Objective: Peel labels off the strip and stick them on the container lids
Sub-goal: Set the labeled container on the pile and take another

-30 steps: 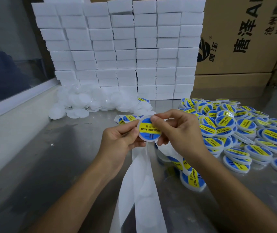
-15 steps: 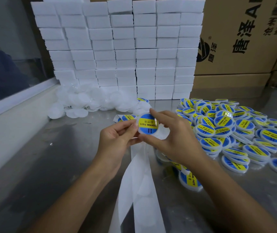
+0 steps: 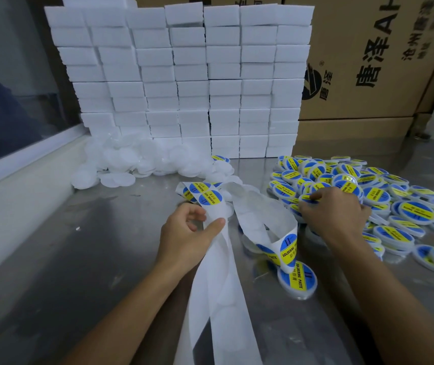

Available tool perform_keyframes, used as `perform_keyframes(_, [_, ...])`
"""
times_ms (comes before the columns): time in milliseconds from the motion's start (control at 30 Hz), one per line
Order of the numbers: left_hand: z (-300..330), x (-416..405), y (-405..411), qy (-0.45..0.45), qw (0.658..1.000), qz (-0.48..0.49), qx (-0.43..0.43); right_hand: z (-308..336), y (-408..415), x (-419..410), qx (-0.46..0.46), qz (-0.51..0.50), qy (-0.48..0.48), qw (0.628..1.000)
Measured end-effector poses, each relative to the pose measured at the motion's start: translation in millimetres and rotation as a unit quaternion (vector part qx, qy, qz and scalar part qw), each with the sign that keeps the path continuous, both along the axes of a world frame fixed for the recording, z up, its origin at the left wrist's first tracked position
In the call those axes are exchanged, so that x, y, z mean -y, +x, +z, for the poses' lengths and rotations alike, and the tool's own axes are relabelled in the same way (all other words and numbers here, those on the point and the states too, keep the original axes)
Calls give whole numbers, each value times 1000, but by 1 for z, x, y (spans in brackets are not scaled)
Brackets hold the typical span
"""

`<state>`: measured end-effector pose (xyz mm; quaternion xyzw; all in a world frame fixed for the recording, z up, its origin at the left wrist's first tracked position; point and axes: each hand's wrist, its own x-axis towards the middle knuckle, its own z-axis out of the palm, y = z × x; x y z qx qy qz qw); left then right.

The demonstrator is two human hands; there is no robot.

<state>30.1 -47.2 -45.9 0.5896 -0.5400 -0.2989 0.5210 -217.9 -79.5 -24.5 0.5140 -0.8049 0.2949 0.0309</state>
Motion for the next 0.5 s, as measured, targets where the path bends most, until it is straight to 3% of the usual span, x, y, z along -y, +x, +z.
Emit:
perform_keyframes(167, [2, -3, -1, 18, 997, -38, -68, 7, 11, -3, 3, 38, -59, 998])
perform_keyframes(300, [6, -4, -3, 15, 992, -35, -123, 21, 41, -16, 45, 207, -148, 966])
perform_keyframes(400, [9, -3, -3, 10, 986, -47, -160, 20, 67, -28, 4, 344, -109, 932])
perform_keyframes(500, [11, -4, -4, -4, 979, -57, -195, 15, 81, -35, -8, 406, -57, 912])
